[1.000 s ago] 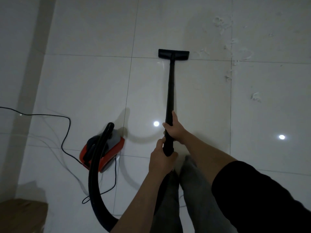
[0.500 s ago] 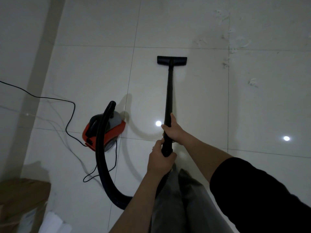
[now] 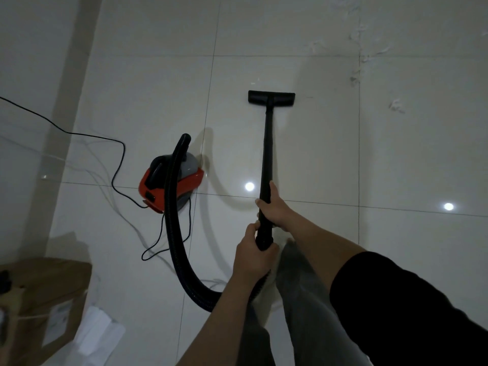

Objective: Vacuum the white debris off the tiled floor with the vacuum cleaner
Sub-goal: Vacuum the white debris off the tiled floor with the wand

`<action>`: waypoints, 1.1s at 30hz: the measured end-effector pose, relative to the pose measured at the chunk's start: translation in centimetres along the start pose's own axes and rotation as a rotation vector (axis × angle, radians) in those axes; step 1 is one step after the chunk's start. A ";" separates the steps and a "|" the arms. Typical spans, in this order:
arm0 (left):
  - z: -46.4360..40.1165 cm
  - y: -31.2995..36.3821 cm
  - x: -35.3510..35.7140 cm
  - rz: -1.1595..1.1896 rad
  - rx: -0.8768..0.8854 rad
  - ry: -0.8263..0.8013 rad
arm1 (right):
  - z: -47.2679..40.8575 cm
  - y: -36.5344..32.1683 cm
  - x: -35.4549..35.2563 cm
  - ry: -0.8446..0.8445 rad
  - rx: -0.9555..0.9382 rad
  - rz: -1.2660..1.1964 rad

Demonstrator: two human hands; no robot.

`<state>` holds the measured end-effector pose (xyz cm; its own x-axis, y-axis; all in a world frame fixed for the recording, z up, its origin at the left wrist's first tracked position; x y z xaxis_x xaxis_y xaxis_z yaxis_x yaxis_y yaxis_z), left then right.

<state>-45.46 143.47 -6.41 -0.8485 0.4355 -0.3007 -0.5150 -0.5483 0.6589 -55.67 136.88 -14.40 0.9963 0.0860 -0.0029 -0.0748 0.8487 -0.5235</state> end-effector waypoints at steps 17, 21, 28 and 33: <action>10.5 -7.5 -3.7 -0.013 0.023 -0.117 | 7.7 8.0 8.8 0.115 -0.011 -0.072; 12.3 -6.8 -3.6 0.060 0.064 -0.116 | 9.6 7.8 8.5 0.152 -0.077 -0.095; 14.2 -4.8 -0.6 0.057 0.105 -0.144 | 12.6 7.7 5.1 0.172 -0.106 -0.076; 14.2 -2.4 2.7 0.071 0.103 -0.170 | 13.2 8.4 1.0 0.154 -0.057 -0.037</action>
<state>-44.81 156.10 1.00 -0.8448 0.5175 -0.1357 -0.4318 -0.5098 0.7441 -55.89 151.00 -7.56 0.9934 -0.0296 -0.1104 -0.0393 0.8183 -0.5734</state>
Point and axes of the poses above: each hand's wrist, its own z-axis away from the middle knuckle, its own x-axis out of the palm, y = z × x, the point moved 5 cm from there along -z, towards the middle knuckle, and after that the axes turned 2 degrees about x, right-handed, at the moved point
